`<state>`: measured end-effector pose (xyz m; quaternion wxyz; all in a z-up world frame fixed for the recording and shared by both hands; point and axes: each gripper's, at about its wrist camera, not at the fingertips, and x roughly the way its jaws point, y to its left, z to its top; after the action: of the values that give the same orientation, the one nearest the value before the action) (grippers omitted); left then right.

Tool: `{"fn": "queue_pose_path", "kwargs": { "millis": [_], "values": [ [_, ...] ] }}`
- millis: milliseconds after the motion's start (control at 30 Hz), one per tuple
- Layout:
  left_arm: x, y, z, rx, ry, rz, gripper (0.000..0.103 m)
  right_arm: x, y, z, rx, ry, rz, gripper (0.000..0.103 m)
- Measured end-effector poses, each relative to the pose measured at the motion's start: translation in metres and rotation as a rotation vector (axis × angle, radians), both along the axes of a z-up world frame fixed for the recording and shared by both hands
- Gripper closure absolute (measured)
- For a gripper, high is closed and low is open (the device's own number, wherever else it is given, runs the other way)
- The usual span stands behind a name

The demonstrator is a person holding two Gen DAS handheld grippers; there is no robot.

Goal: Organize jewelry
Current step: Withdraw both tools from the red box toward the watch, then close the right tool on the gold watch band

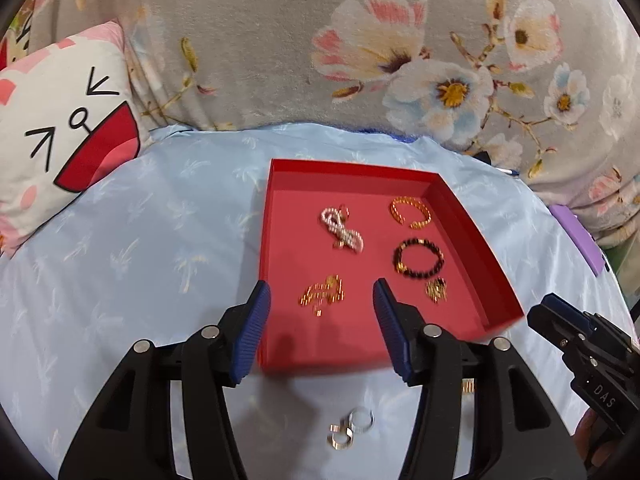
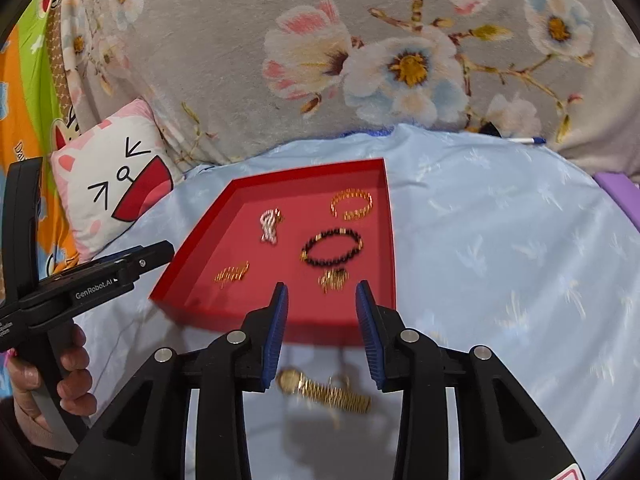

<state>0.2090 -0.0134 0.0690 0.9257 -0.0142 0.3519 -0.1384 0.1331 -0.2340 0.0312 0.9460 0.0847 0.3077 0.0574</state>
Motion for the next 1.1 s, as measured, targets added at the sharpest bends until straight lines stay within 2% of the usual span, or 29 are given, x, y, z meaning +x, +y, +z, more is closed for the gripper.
{"fn": "queue_pose_path", "kwargs": {
  "millis": [100, 267, 400, 600, 800, 1100],
  "values": [
    [-0.025, 0.007, -0.007, -0.021, 0.02, -0.006, 0.045, -0.024, -0.001, -0.012, 0.017, 0.031, 0.011, 0.064],
    [-0.058, 0.013, -0.031, -0.027, 0.073, -0.023, 0.044, -0.053, -0.004, -0.037, 0.025, 0.081, 0.019, 0.057],
    [-0.073, 0.017, -0.052, -0.017, 0.103, -0.022, 0.044, -0.061, -0.003, -0.051, 0.012, 0.11, 0.028, 0.055],
    [-0.075, 0.016, -0.067, -0.004, 0.107, -0.022, 0.044, -0.046, 0.004, -0.054, -0.009, 0.108, 0.072, 0.055],
    [-0.072, 0.023, -0.067, -0.031, 0.116, -0.015, 0.044, -0.014, 0.025, -0.052, -0.056, 0.096, 0.194, 0.054],
    [-0.072, 0.035, -0.068, -0.037, 0.119, 0.003, 0.044, 0.022, 0.047, -0.066, -0.155, 0.185, 0.3, 0.055]
  ]
}}
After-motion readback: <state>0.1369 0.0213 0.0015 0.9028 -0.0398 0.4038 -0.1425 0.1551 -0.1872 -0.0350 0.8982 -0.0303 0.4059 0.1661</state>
